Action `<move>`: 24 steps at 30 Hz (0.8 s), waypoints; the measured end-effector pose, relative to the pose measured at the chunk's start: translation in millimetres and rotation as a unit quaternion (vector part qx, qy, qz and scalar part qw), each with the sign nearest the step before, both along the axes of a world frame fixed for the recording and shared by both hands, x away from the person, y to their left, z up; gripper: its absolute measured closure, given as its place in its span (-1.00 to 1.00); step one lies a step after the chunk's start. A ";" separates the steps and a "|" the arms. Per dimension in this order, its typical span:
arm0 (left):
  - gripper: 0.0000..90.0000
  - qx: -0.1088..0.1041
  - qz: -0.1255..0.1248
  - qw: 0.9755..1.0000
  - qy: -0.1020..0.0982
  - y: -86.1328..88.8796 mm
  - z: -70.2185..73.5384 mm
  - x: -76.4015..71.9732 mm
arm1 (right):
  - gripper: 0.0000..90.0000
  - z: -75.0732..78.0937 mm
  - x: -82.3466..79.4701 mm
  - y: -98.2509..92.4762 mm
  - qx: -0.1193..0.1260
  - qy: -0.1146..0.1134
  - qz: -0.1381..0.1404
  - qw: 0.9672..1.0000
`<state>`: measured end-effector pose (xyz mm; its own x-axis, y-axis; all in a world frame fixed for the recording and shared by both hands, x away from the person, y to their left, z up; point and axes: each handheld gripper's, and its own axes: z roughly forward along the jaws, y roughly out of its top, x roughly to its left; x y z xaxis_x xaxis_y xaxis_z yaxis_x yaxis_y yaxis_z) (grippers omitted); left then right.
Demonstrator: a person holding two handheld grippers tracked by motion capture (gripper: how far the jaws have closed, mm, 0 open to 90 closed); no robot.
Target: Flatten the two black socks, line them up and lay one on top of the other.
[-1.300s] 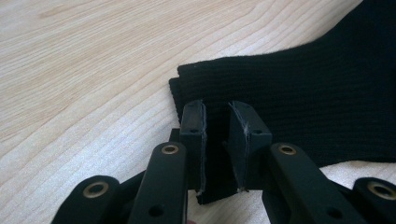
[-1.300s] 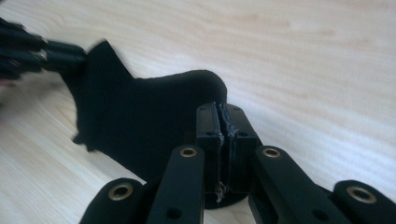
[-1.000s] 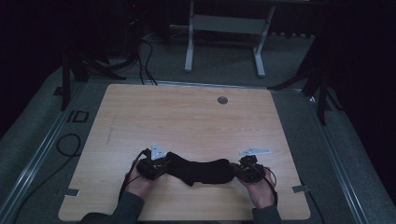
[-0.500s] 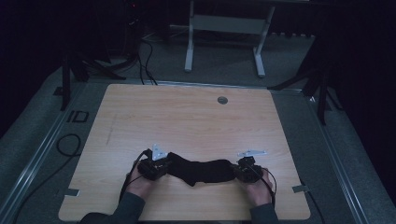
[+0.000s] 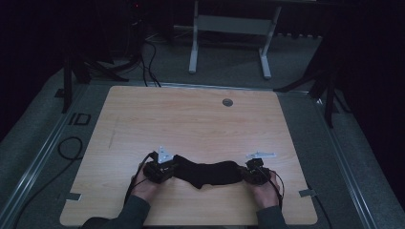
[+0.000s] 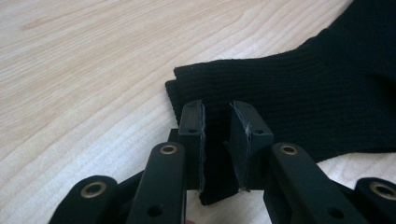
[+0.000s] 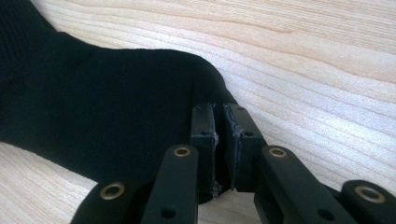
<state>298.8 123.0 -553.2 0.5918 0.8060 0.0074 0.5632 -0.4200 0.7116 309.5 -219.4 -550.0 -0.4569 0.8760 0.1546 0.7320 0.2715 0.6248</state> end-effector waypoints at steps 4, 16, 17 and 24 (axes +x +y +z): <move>0.68 0.002 0.005 1.000 -0.004 -0.3 -0.4 4.9 | 0.82 -0.6 0.1 0.4 0.005 0.001 -0.001 1.000; 0.52 0.005 0.029 0.999 -0.020 0.2 -1.6 9.7 | 0.47 -1.7 3.6 -0.2 0.034 -0.008 -0.001 0.999; 0.48 0.002 0.030 0.999 -0.020 0.8 -1.0 9.7 | 0.40 0.2 2.7 -0.5 0.038 -0.013 0.000 0.999; 0.27 -0.040 0.035 0.998 -0.029 8.6 7.1 8.3 | 0.12 16.7 -1.2 -7.8 0.063 -0.052 0.001 0.997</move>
